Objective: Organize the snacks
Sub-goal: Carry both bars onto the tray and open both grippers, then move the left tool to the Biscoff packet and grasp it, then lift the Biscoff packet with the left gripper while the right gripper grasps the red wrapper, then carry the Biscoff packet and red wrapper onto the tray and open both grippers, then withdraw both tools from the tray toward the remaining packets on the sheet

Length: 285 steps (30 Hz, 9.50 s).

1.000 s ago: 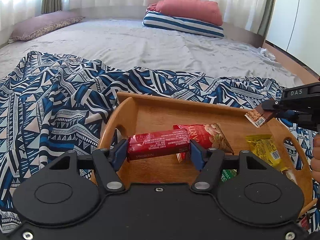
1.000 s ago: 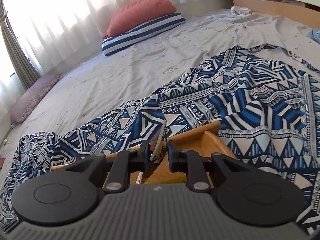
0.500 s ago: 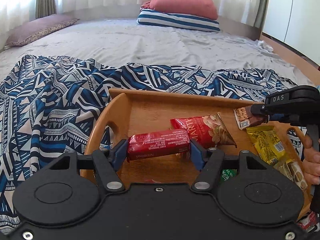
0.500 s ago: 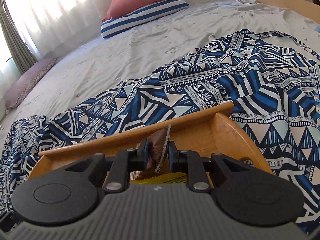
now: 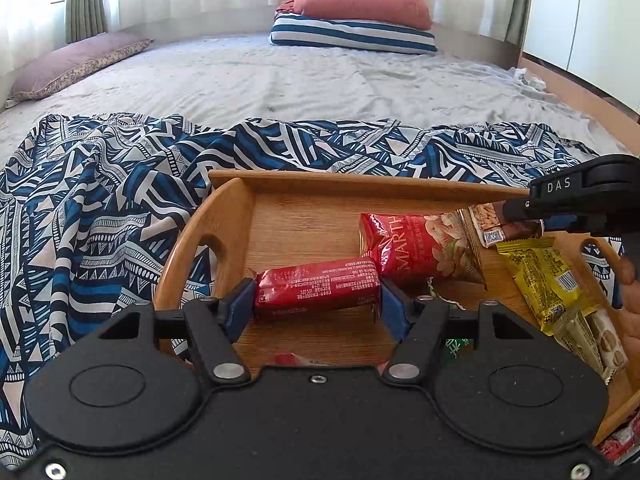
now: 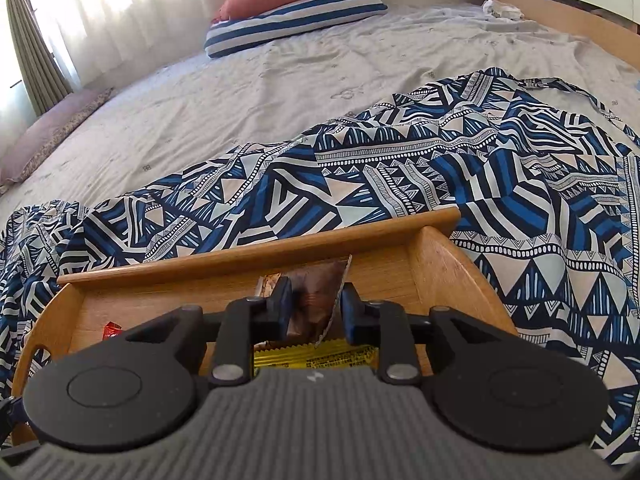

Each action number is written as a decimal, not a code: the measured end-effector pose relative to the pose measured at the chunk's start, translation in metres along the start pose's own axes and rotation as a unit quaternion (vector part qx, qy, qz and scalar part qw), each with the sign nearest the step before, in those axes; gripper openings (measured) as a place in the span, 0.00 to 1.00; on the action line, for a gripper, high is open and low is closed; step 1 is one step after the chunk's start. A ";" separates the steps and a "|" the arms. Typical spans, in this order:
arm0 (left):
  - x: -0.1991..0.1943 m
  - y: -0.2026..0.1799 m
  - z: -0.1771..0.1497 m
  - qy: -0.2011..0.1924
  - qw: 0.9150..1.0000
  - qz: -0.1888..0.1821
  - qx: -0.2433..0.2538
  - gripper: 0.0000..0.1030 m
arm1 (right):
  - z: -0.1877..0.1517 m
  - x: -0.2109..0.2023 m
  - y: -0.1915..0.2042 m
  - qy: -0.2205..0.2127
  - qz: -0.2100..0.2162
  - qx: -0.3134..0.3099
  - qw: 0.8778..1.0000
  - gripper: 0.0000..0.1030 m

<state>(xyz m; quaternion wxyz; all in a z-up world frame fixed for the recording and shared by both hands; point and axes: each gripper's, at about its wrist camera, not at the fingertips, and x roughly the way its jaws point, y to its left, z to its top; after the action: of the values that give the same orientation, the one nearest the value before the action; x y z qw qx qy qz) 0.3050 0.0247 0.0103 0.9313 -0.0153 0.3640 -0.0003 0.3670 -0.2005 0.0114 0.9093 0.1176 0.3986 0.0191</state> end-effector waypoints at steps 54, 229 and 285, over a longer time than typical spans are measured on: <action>-0.204 -0.032 -0.158 -0.038 0.994 -0.092 0.045 1.00 | -0.178 -0.207 -0.057 -0.086 0.010 -0.158 0.984 1.00; -0.044 0.024 -0.040 -0.029 1.000 -0.010 -0.004 0.31 | -0.071 -0.057 0.010 0.002 0.060 0.078 0.995 0.17; -0.150 -0.020 -0.095 -0.049 0.991 -0.062 0.104 0.98 | -0.182 -0.210 0.004 -0.089 0.084 -0.154 0.980 0.87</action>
<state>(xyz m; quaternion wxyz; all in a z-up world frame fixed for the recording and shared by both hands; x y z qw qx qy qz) 0.1303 0.0034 0.0425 0.9425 0.0592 0.3147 -0.0956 0.0918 -0.1878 0.0443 0.9435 0.0100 0.2975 0.1458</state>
